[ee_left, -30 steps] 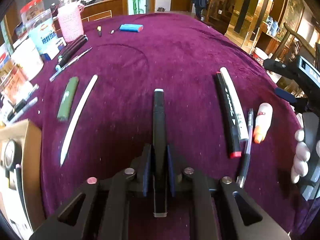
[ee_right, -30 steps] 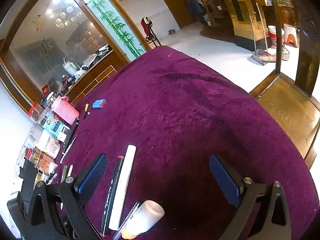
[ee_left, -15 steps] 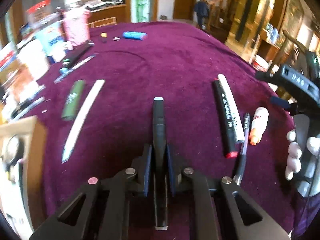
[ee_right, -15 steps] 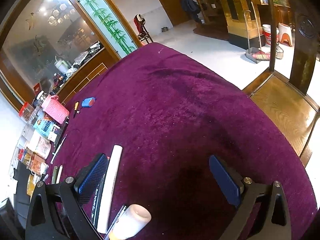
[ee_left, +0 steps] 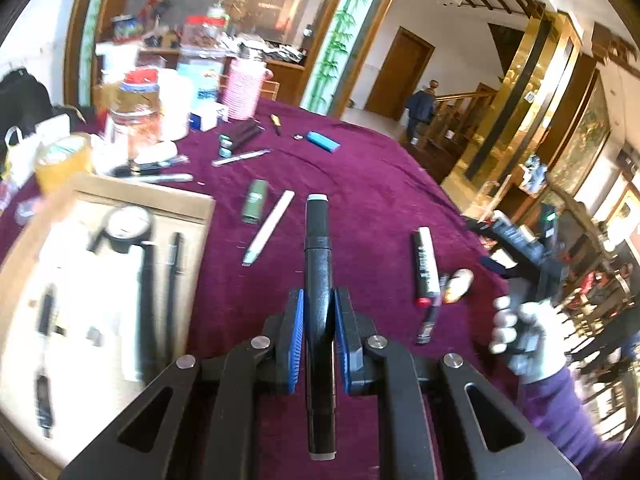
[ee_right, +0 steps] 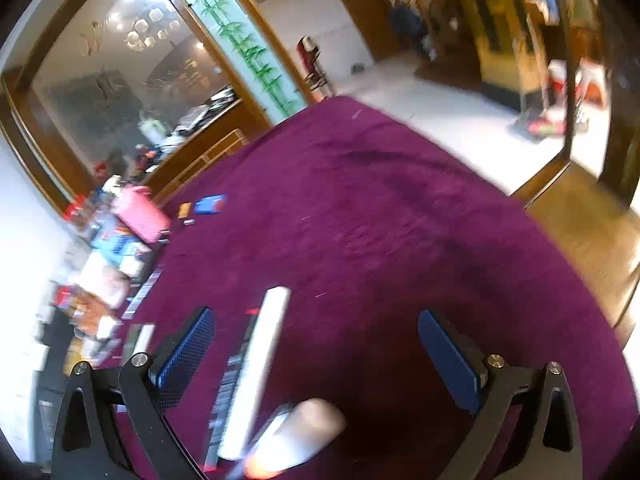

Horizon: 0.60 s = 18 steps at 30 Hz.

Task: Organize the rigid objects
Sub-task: 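Carry the black marker toward the box while the right tool grasps a red-capped black marker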

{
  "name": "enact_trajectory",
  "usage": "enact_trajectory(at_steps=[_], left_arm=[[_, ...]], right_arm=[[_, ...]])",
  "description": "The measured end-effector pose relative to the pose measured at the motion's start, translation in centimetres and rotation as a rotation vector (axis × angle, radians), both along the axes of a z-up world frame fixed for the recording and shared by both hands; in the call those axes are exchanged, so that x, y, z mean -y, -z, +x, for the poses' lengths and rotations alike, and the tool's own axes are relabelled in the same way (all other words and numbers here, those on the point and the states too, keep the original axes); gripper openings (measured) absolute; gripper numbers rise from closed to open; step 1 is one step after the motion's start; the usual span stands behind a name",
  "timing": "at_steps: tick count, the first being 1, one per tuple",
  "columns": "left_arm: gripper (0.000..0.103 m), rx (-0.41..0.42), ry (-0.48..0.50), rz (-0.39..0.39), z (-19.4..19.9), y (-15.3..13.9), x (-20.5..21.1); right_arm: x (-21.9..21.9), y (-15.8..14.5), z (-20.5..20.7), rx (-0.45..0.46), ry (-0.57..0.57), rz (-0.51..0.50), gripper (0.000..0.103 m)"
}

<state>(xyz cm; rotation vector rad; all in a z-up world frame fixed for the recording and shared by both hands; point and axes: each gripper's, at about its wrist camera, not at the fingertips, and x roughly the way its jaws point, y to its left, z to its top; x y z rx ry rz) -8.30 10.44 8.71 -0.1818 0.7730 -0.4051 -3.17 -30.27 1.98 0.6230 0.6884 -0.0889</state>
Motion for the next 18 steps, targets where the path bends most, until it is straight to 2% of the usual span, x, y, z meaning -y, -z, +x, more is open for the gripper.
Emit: enact_trajectory(at_steps=[4,7,14,18], left_arm=[[0.014,-0.053,-0.006,-0.087,-0.1,1.2,-2.0],[0.014,-0.057,0.003,-0.116,-1.1,1.4,-2.7],[0.015,-0.042,0.021,-0.146,-3.2,1.0,-4.2],[0.015,-0.043,0.011,-0.166,-3.5,1.2,-5.1]], right_arm=[[-2.1,-0.4,0.9,0.008,-0.192,0.242,0.103],[-4.6,0.1,2.8,-0.047,-0.318,0.332,0.103],[-7.7,1.8,5.9,-0.125,-0.393,0.334,0.103],[-7.6,1.6,6.3,-0.168,-0.372,0.262,0.102]])
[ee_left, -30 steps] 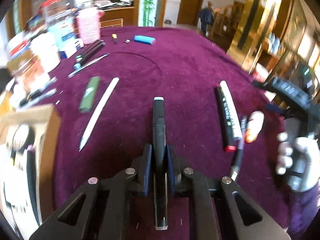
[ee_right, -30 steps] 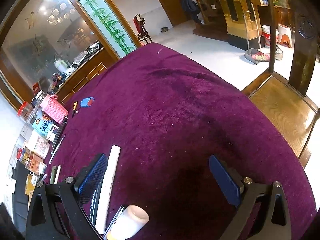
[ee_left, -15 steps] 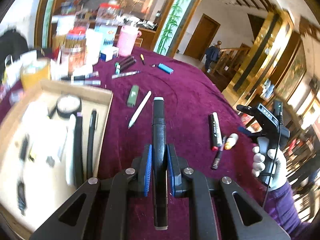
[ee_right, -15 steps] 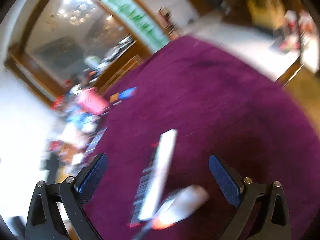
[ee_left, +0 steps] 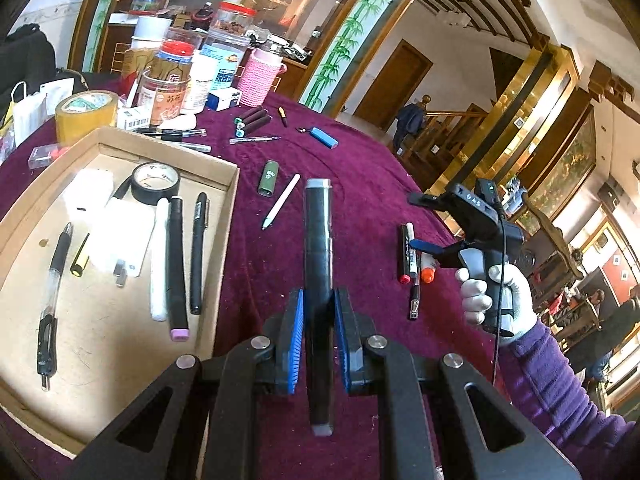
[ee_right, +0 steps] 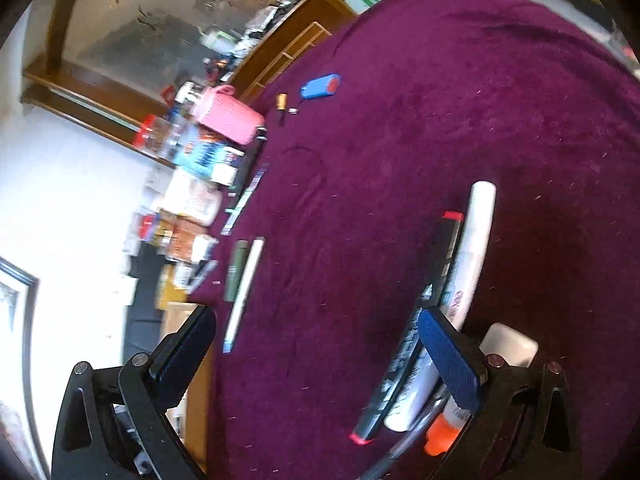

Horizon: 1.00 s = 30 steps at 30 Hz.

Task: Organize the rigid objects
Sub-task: 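Carry the black marker toward the box while the right tool grasps a red-capped black marker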

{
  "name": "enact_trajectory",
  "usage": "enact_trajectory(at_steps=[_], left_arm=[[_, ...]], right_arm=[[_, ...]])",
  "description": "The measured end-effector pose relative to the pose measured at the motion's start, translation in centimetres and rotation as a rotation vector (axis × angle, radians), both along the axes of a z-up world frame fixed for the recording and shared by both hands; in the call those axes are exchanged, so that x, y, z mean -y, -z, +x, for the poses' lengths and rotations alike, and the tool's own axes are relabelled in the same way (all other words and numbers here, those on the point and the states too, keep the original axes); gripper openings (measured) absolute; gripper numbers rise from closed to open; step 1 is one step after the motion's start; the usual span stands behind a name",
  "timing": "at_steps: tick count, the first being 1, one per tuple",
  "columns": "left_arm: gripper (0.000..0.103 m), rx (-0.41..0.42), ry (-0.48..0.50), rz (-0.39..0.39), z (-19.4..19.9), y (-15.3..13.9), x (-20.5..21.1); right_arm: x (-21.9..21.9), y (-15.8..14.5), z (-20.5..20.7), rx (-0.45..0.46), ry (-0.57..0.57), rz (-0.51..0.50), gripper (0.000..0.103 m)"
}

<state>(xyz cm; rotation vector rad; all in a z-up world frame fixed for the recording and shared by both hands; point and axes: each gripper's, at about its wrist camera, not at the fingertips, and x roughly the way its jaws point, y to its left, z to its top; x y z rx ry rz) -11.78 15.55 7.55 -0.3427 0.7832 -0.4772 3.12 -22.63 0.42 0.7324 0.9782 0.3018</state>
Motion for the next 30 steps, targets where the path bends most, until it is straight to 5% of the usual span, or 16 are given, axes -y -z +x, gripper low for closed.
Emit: enact_trajectory(at_steps=[4,10,13,15,17,30], left_arm=[[0.015,-0.005,-0.004,-0.017,0.1,0.4,-0.3],[0.015,-0.001,0.008,-0.019,-0.4,0.6,-0.4],[0.015,0.026,0.006,-0.019,-0.8,-0.1,-0.9],[0.015,0.037,0.004,-0.03,-1.1,-0.5,-1.2],[0.015,0.045,0.0,-0.042,-1.3,-0.9,-1.8],[0.015,0.086,-0.053,-0.122,-4.0,-3.3,-7.0]], right_arm=[[-1.1,0.0,1.0,-0.042,-0.006,-0.11,0.102],[-5.1,0.7,3.1,-0.093,-0.009,-0.46,0.095],[-6.3,0.7,2.7,-0.086,0.021,-0.632,0.07],[-6.3,0.6,2.1,-0.063,0.03,-0.681,0.028],[-4.9,0.4,1.6,-0.06,0.037,-0.603,0.016],[-5.8,-3.8,-4.2,0.104,0.0,-0.32,0.017]])
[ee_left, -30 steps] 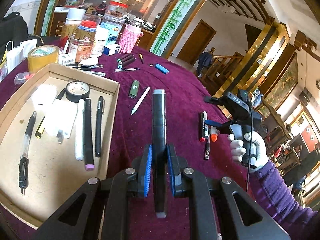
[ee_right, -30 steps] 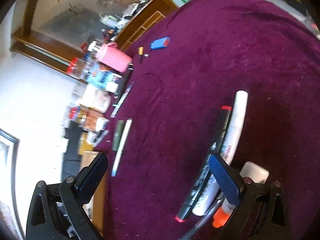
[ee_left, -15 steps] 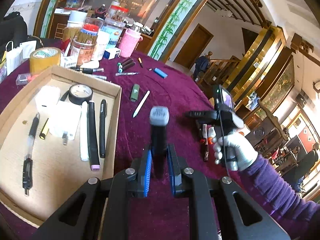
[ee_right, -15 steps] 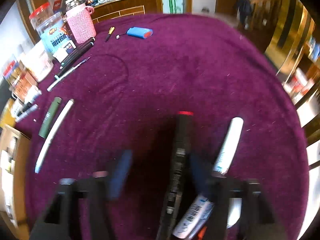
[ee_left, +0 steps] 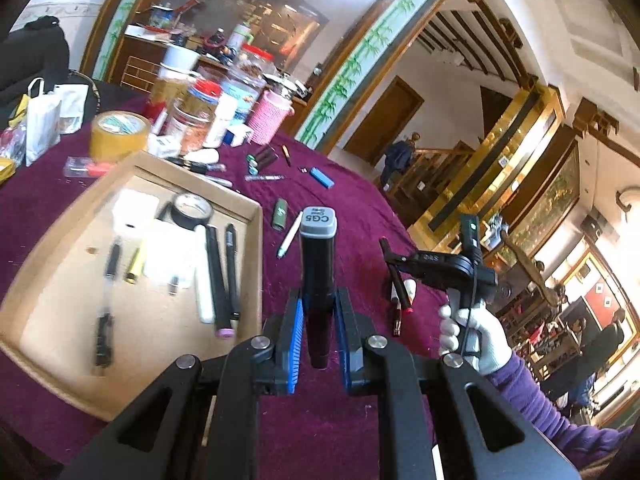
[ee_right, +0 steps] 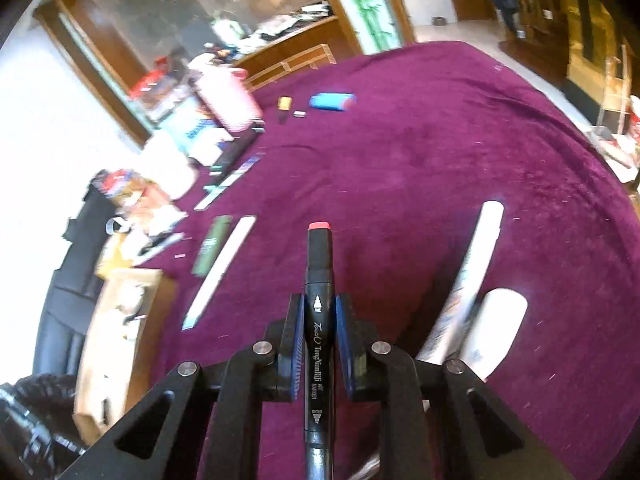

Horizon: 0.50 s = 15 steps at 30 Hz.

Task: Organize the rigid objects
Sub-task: 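Carry the black marker toward the box while the right tool grasps a red-capped black marker, then release the black marker into the box while the right tool lowers its marker in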

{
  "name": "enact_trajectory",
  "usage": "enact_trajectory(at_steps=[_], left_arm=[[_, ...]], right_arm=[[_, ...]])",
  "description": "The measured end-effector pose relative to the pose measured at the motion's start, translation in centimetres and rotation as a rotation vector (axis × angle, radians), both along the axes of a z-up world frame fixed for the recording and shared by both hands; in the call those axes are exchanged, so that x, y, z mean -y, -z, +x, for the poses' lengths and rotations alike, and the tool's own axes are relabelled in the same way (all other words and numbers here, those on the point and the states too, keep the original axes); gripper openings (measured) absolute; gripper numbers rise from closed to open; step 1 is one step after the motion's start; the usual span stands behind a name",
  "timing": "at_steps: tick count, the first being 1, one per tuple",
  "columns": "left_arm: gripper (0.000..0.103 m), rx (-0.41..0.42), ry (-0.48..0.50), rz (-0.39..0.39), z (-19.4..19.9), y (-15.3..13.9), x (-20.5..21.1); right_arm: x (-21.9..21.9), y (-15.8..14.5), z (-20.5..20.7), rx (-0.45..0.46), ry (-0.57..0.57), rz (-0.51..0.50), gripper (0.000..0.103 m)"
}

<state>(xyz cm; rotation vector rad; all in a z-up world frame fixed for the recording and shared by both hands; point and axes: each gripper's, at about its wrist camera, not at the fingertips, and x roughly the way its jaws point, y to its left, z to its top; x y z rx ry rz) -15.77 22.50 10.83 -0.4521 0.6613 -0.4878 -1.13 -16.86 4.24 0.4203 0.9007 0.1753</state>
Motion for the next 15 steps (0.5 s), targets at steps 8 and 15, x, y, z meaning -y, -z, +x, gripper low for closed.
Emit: enact_trajectory(at_steps=[8,15], left_arm=[[0.015,-0.047,-0.08,0.049,-1.6,-0.6,-5.9],[0.015,-0.156,-0.113,0.165,0.0,0.1,-10.2]], right_arm=[[-8.0,-3.6,-2.1,0.062,-0.202,0.136,0.017],[-16.3,-3.4,-2.8,0.017,-0.379,0.243,0.018]])
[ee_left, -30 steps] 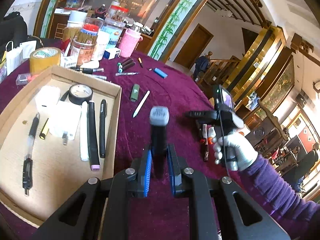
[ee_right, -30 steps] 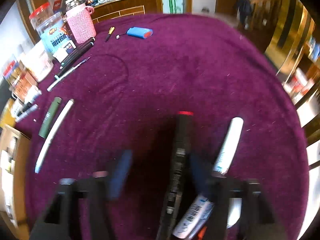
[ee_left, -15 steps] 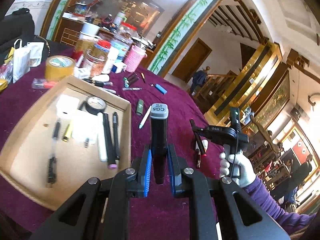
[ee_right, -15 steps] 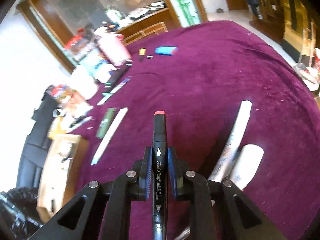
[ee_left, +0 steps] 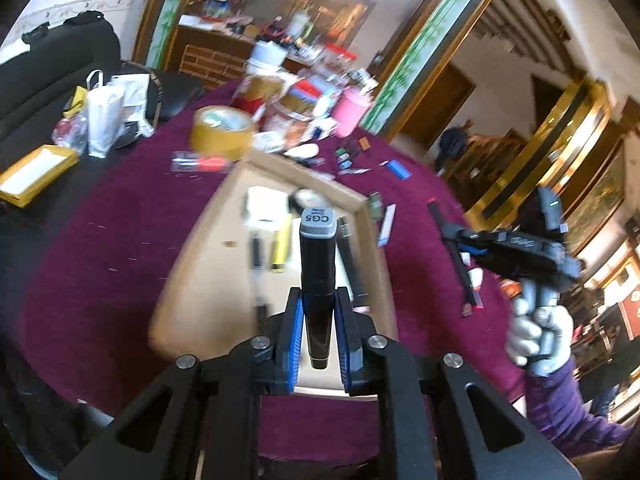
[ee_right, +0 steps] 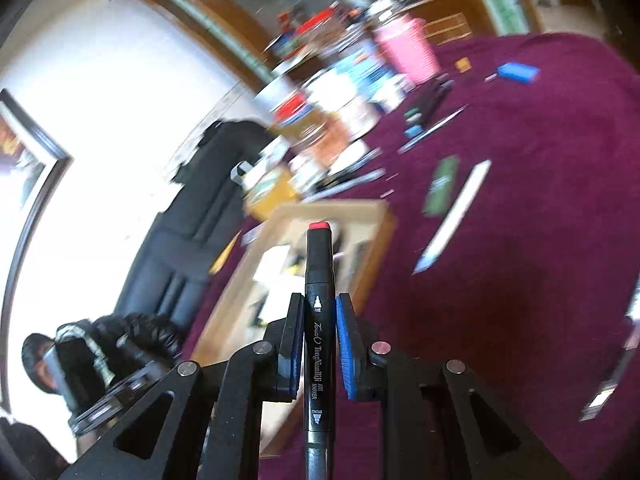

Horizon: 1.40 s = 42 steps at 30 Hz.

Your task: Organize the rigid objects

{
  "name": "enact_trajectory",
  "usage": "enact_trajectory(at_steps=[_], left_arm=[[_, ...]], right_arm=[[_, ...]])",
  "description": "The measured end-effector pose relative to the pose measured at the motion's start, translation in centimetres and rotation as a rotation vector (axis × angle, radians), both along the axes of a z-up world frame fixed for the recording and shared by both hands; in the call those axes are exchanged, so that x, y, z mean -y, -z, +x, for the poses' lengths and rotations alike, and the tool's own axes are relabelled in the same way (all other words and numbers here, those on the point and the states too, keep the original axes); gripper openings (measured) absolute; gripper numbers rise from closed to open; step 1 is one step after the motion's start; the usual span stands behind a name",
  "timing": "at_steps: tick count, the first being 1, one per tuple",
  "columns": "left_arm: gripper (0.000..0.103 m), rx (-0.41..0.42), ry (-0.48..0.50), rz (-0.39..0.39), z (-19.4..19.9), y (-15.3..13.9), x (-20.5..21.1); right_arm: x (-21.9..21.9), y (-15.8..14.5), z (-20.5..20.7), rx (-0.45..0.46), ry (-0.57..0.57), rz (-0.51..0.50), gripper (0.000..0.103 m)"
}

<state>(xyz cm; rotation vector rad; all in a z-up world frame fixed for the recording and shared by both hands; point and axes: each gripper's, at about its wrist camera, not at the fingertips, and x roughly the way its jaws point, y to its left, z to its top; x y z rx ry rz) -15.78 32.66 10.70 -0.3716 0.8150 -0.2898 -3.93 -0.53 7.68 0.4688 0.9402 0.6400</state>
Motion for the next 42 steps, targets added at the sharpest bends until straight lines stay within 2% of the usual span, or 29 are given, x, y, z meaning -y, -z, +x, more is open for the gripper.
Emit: enact_trajectory(at_steps=[5,10,16,22,24,29,31,36,39,42], left_arm=[[0.015,-0.12,0.013,0.033,3.6,1.5,-1.7],[0.015,-0.177,0.021,0.047,7.1,2.9,-1.6],[0.015,-0.232,0.015,0.084,10.2,5.1,-0.7],[0.015,-0.228,-0.011,0.099,10.3,5.6,-0.4],[0.019,-0.221,-0.023,0.099,9.9,5.4,-0.5],[0.054,-0.167,-0.054,0.064,7.8,3.8,-1.0],[0.058,-0.143,-0.061,0.037,6.7,3.0,-1.3],[0.069,-0.078,-0.104,-0.024,3.4,1.5,-2.5],[0.072,-0.039,-0.14,-0.031,1.4,0.8,-3.4],[0.075,-0.002,-0.176,-0.004,-0.6,0.3,-3.8]], right_arm=[[-6.0,1.6,-0.3,-0.054,-0.105,0.029,0.018],[-11.4,3.7,-0.1,-0.099,-0.177,0.007,0.018],[-14.3,6.1,0.4,-0.139,-0.211,-0.039,0.018],[-15.7,7.5,1.1,-0.16,-0.231,-0.073,0.018],[-15.7,7.9,1.4,-0.168,-0.225,-0.079,0.018],[-15.7,8.7,2.3,-0.19,-0.191,-0.075,0.019],[-15.5,8.6,2.4,-0.192,-0.177,-0.073,0.021],[-15.0,7.2,2.2,-0.134,-0.164,-0.09,0.047],[-14.4,6.1,2.5,-0.113,-0.157,-0.055,0.053],[-14.1,5.6,4.1,-0.131,-0.148,0.017,0.057]])
